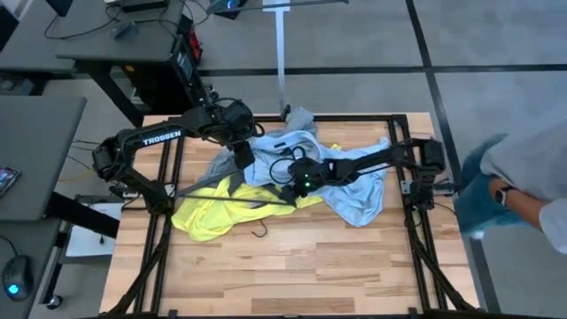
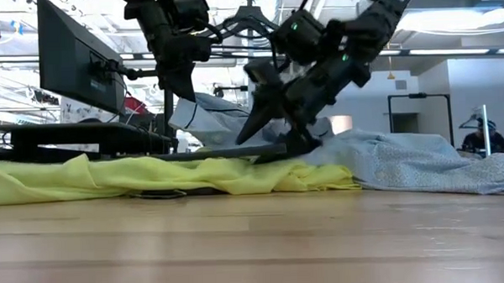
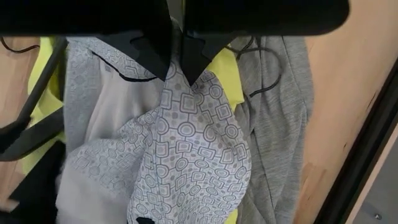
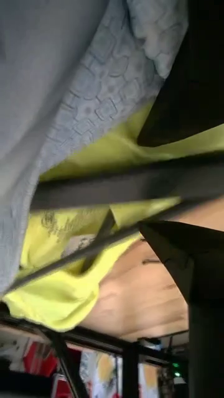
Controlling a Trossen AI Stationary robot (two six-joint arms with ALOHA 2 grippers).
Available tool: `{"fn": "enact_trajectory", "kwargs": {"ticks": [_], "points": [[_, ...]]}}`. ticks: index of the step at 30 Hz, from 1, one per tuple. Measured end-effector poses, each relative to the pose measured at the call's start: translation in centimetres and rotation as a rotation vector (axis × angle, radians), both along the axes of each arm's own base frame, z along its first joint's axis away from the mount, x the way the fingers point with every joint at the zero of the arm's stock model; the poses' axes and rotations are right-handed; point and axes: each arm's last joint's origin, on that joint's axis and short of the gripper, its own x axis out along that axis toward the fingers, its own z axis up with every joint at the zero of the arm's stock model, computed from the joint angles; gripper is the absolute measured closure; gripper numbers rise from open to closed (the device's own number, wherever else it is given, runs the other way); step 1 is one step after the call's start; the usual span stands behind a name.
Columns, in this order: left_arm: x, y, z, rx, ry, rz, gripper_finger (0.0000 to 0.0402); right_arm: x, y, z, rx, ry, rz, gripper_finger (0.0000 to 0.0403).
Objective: Hang clothes
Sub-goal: Hang the blue shirt on the black hanger
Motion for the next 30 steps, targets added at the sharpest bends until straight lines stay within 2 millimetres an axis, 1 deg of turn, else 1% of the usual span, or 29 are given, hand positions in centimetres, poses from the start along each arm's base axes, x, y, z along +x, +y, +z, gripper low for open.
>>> {"fn": "enact_trajectory", "kwargs": {"ticks": [4, 6, 9, 12, 15, 17, 22, 25, 27, 30], "points": [[0.0, 0.0, 0.0, -0.002, 0.002, 0.0, 0.0401, 1.0, 0.1, -0.9, 0.034, -0.082, -0.007, 0.021], [-0.1, 0.0, 0.0, -0.007, 0.005, 0.0, 0.0401, 1.1, 0.1, -0.9, 0.035, -0.097, -0.005, 0.021], [0.0, 0.0, 0.0, -0.007, 0.003, -0.006, 0.0401, 1.1, 0.2, -1.0, 0.026, -0.089, 0.006, 0.0214], [0.0, 0.0, 0.0, -0.008, 0.003, -0.006, 0.0401, 1.1, 0.7, -1.1, 0.006, -0.08, 0.035, 0.0222], [0.0, -0.1, 0.0, -0.008, 0.002, -0.007, 0.0401, 1.0, 1.2, -1.2, -0.004, -0.069, 0.105, 0.0227], [0.0, -0.2, 0.0, -0.007, 0.001, -0.013, 0.0401, 0.8, 1.2, -1.0, -0.005, -0.053, 0.124, 0.0229], [-0.1, -0.4, 1.4, 0.067, -0.016, -0.074, 0.0401, 0.6, 0.4, -0.9, -0.025, -0.058, 0.128, 0.023], [-0.3, -0.4, 1.4, 0.066, 0.013, -0.074, 0.0383, 0.6, -0.1, -0.9, -0.035, -0.062, 0.125, 0.0229], [-0.6, -0.5, 1.3, 0.055, 0.04, -0.071, 0.0359, 0.6, -0.3, -0.9, -0.037, -0.066, 0.127, 0.023], [-1.3, -0.7, 1.1, 0.029, 0.112, -0.008, 0.0317, 0.6, -0.5, -0.8, -0.022, -0.07, 0.14, 0.023]]}}
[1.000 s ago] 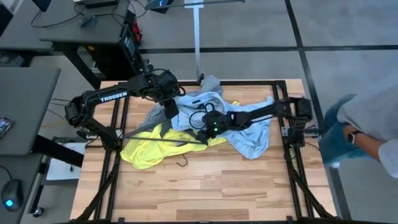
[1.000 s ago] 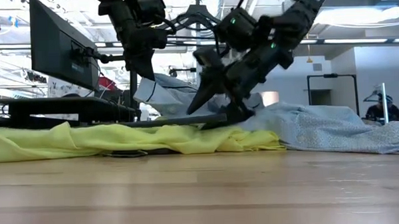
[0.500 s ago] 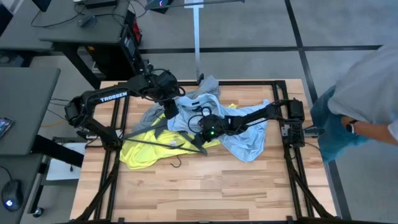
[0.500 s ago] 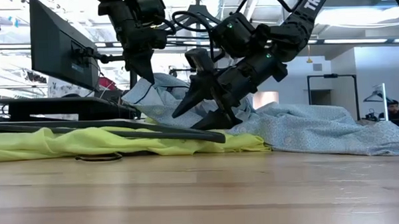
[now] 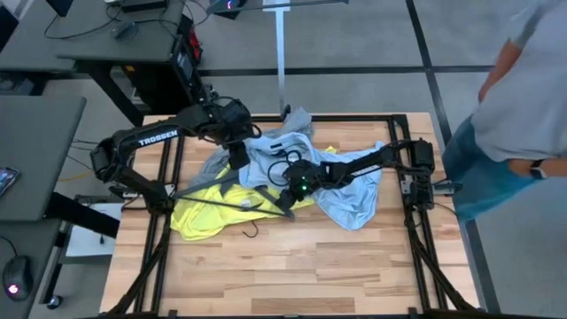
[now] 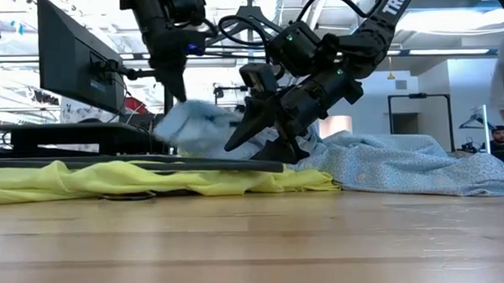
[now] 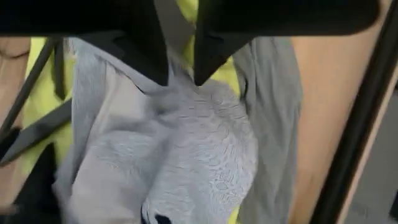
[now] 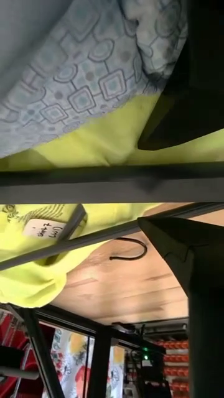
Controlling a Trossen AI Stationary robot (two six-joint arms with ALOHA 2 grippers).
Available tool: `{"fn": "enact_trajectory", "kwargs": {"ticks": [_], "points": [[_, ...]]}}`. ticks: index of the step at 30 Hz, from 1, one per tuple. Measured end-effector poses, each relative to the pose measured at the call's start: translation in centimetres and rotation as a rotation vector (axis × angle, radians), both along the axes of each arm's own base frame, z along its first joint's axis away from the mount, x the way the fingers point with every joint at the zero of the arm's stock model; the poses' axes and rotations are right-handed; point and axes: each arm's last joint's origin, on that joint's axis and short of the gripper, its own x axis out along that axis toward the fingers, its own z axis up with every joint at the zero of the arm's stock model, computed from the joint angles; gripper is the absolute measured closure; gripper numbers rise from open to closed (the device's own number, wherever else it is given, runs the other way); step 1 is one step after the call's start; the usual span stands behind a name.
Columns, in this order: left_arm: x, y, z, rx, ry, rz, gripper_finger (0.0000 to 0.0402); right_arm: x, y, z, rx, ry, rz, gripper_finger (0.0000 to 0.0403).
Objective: Hang clothes
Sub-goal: Hang the blue shirt on the black hanger
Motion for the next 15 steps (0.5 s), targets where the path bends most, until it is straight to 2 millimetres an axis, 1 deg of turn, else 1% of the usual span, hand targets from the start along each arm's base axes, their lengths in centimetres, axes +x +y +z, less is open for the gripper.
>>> {"fn": "enact_trajectory", "kwargs": {"ticks": [1, 4, 6, 8, 9, 11, 15], "points": [[-0.4, -0.1, 0.1, -0.013, 0.016, 0.038, 0.0304, 0.0, 0.0, 0.0, -0.004, -0.001, 0.008, 0.023], [-1.3, -0.6, 0.5, -0.068, 0.023, 0.226, 0.0275, 0.0, 0.0, 0.0, -0.02, 0.0, 0.025, 0.023], [-1.5, -2.1, 0.9, -0.138, 0.016, 0.248, 0.0267, -0.1, 0.0, -0.1, -0.02, 0.002, 0.026, 0.023], [-1.4, -4.4, 1.1, -0.174, 0.007, 0.201, 0.0264, -0.1, 0.0, -0.1, -0.02, 0.003, 0.027, 0.023], [-1.4, -5.7, 0.8, -0.182, 0.022, 0.176, 0.0264, -0.1, -0.1, -0.1, -0.021, 0.003, 0.026, 0.023], [-1.3, -8.0, -0.4, -0.192, 0.065, 0.139, 0.0266, -0.1, -0.2, -0.1, -0.027, 0.001, 0.031, 0.023], [-0.8, -12.7, -4.0, -0.211, 0.082, 0.066, 0.0269, -0.1, -0.3, -0.1, -0.038, -0.002, 0.038, 0.023]]}}
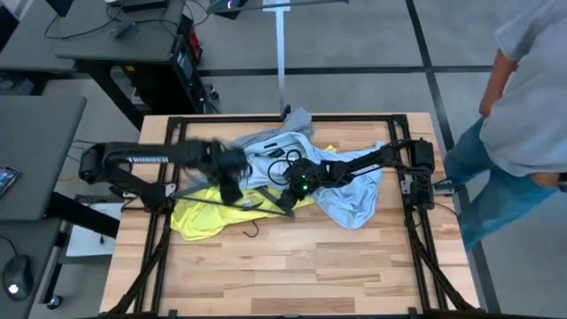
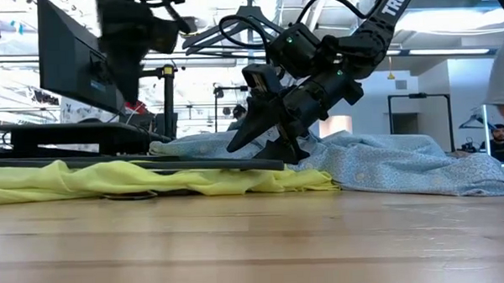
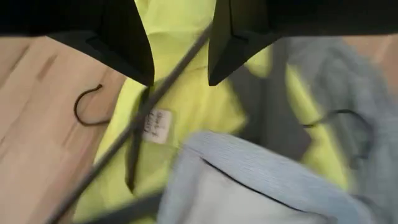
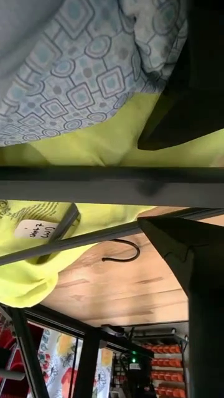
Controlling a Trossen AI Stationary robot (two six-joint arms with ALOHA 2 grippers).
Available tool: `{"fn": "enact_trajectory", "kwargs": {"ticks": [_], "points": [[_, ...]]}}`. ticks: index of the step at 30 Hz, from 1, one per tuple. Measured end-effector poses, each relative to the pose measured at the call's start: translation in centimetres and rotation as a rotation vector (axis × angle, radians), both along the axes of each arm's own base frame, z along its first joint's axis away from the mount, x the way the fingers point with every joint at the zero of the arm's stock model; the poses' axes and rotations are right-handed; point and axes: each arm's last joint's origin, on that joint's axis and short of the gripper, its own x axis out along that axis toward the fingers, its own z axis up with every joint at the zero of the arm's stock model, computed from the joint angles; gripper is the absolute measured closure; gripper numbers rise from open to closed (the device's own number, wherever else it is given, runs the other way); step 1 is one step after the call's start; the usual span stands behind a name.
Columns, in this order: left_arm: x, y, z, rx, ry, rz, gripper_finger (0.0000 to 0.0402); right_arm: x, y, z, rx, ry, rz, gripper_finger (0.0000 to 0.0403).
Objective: Hang clothes
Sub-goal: Hang the blue shirt on the black hanger
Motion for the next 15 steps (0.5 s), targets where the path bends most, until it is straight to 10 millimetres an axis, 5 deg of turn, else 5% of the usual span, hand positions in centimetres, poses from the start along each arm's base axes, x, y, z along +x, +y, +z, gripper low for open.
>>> {"fn": "enact_trajectory", "kwargs": {"ticks": [7, 15], "points": [[1.4, -2.8, -5.8, 0.093, -0.067, -0.039, 0.027, 0.0, -0.2, 0.0, -0.006, -0.002, -0.001, 0.023], [2.6, -3.0, -8.2, 0.181, -0.011, -0.201, 0.027, -0.1, -0.4, 0.0, -0.015, -0.003, 0.002, 0.023]]}}
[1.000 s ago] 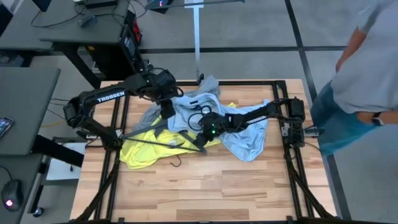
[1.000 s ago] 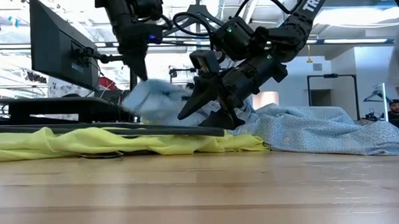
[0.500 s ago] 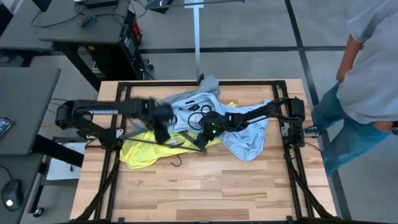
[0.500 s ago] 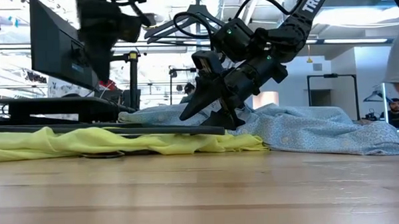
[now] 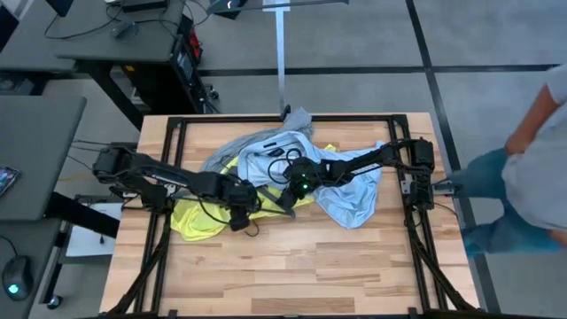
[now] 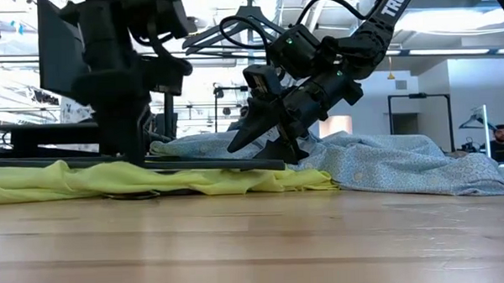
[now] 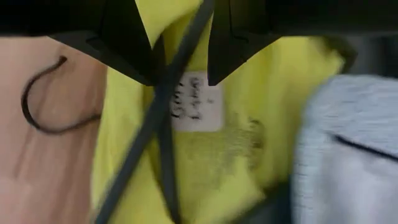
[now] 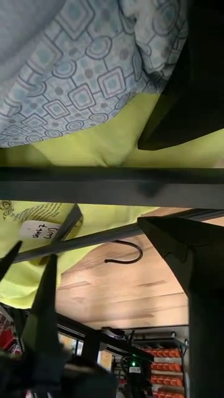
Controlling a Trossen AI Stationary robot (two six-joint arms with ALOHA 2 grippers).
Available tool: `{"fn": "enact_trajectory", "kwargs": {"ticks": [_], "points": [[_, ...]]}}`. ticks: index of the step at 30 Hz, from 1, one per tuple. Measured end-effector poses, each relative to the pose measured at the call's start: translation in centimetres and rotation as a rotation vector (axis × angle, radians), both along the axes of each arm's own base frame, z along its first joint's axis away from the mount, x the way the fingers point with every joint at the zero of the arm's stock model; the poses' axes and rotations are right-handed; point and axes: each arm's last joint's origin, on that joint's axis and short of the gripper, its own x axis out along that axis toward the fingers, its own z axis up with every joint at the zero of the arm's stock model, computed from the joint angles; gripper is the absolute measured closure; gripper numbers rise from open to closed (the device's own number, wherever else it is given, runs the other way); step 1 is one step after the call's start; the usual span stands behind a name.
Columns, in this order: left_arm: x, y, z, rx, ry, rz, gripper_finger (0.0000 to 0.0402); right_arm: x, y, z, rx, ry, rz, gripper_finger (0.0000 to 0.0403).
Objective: Hang clothes
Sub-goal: Hang the blue shirt on the black hanger
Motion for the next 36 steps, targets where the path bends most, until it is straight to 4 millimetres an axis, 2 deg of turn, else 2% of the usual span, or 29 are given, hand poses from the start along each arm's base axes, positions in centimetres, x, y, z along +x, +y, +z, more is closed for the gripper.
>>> {"fn": "enact_trajectory", "kwargs": {"ticks": [8, 15, 23, 26, 30, 34, 36], "points": [[1.0, 0.1, -2.1, 0.042, 0.056, -0.082, 0.0279, 0.0, 0.1, 0.0, -0.006, -0.001, 0.005, 0.023], [1.6, 0.1, -1.6, 0.067, -0.001, -0.085, 0.0383, 0.1, 1.0, 0.0, -0.014, 0.004, 0.017, 0.023], [1.8, 0.0, -1.6, 0.085, -0.007, -0.077, 0.038, 0.1, 0.7, -0.1, -0.008, 0.001, 0.015, 0.0234], [1.8, -0.2, -1.7, 0.096, -0.008, -0.081, 0.038, 0.0, 0.3, -0.1, -0.005, -0.004, 0.011, 0.026], [1.7, -0.3, -1.7, 0.1, -0.003, -0.077, 0.0359, 0.1, 0.0, 0.1, 0.002, -0.041, 0.043, 0.0339], [1.7, -0.3, -0.4, 0.101, 0.048, -0.057, 0.0342, 0.4, 0.3, 0.7, 0.013, -0.092, 0.099, 0.0373], [1.6, -0.4, 0.8, 0.092, 0.075, -0.05, 0.0338, 0.4, 0.4, 1.1, 0.019, -0.1, 0.111, 0.0373]]}}
